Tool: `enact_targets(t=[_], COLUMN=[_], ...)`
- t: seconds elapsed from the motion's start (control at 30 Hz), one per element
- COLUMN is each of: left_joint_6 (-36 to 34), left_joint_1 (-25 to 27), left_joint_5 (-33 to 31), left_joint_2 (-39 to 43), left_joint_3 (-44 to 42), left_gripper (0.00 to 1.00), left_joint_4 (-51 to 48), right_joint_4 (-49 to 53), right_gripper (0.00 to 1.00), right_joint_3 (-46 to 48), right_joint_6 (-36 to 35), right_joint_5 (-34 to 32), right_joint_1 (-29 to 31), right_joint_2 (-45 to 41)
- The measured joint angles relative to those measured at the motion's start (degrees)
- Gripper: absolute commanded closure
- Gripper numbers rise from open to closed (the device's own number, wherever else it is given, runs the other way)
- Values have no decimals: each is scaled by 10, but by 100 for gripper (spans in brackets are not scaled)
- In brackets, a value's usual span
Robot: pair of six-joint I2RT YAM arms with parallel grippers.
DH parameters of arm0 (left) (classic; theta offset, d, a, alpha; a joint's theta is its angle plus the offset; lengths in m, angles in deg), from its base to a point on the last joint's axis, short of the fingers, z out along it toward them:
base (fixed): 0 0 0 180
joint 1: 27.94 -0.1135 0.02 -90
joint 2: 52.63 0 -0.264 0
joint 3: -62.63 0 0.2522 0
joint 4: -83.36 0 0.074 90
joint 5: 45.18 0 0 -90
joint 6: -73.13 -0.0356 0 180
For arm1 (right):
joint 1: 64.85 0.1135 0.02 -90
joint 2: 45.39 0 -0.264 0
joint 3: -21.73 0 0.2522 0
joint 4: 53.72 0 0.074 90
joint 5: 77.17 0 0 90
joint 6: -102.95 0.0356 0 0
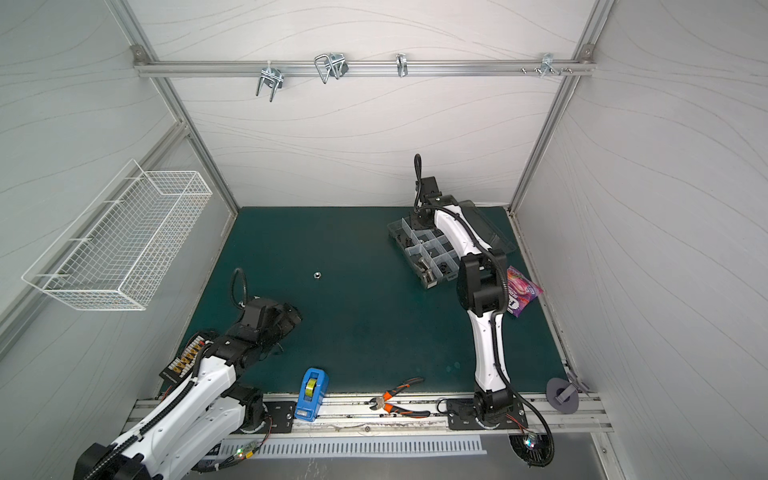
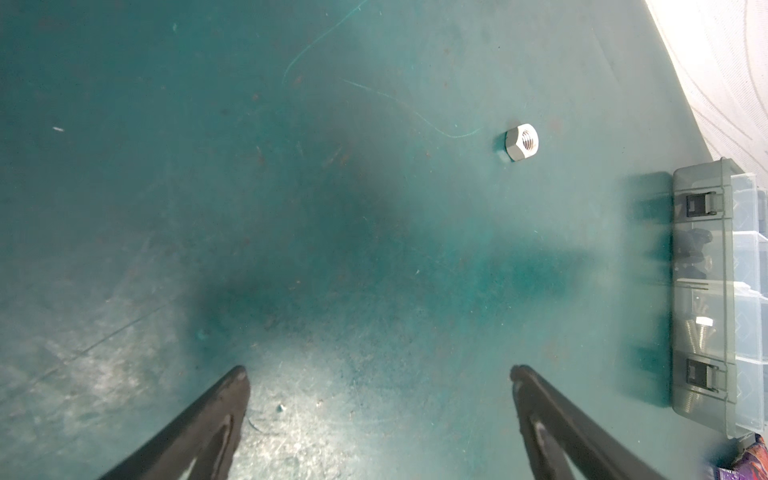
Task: Sort the screws and nuts into containers
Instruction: 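Lift the silver nut with the right gripper and carry it to the organizer, then open the right gripper to drop the nut into the nut compartment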
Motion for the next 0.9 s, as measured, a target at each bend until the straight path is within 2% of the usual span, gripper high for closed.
enact_targets(t=[0.27,0.53,0.63,0.9], left_joint_6=[0,0,0,0], left_joint_1=[0,0,0,0], left_joint_5=[0,0,0,0], left_joint_2=[1,2,2,2], left_joint_3=[0,1,3,8], left_gripper=[1,1,1,1], left_joint_4=[0,0,0,0], right_joint_4=[19,30,31,32], right_gripper=[99,70,62,57], right_joint_3=[-9,-10,-9,-10], right_joint_6=[0,-1,-3,-3], right_joint_5=[0,0,0,0], right_joint_1=[-10,-20,-21,-21], right_joint_2=[41,58,59,59])
